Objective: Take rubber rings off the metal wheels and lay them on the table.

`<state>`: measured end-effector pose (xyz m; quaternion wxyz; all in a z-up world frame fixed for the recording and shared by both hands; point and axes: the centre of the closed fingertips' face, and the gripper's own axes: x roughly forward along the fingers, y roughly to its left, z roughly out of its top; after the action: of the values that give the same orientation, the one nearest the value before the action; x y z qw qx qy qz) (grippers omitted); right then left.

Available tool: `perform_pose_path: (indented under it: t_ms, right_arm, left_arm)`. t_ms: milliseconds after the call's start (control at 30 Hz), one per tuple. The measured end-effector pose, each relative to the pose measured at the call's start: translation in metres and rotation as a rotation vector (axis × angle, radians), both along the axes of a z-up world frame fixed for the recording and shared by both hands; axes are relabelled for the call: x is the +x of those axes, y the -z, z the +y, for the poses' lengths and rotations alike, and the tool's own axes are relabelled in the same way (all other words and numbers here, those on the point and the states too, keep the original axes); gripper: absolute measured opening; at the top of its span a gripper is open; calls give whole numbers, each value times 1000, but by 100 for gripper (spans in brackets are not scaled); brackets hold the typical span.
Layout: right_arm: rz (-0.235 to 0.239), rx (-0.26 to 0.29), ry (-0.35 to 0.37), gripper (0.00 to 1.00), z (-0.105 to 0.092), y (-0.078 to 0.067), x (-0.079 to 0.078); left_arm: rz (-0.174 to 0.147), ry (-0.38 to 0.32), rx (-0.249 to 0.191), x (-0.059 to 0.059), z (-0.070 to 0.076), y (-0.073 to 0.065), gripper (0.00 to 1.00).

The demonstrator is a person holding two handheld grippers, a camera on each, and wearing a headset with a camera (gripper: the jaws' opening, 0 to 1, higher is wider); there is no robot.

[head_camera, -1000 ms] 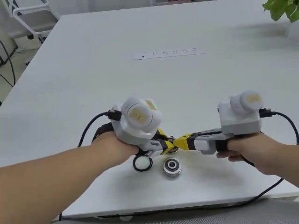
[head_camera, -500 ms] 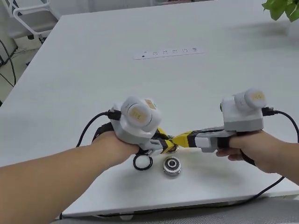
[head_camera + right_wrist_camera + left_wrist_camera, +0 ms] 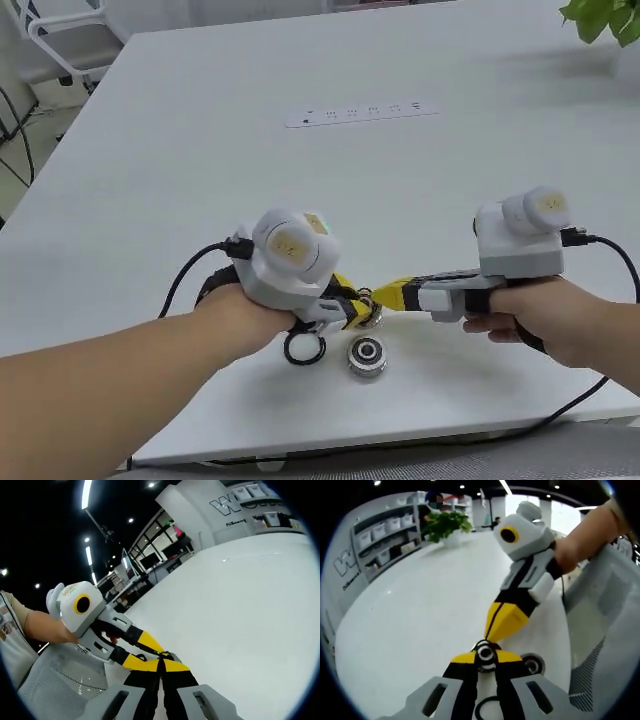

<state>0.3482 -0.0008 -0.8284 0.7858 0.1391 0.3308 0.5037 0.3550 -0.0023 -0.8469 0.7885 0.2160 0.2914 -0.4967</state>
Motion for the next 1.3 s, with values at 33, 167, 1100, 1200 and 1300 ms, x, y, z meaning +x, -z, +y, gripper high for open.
perform_pose_path:
  t_ms: [33,167,1100,1200,1300]
  right_arm:
    - [6,-3,3,0,-1,1,0]
    - [12,-14,7,0,-3,3,0]
    - [17,-9,-13,0,3,-4,-6]
    - [16,-5,-14,0,3,-6,-5]
    - [13,-3,-17,0,4,-8,-5]
  left_arm:
    - [-1,-1,-1,0,0,0,12]
    - [2,-6,0,0,0,0,13]
    - [-16,20,-60,-14,13,-33,20]
    - [-18,25,-67,-17,16,-37,22]
    - [-23,25,-77,-19,21,-42,23]
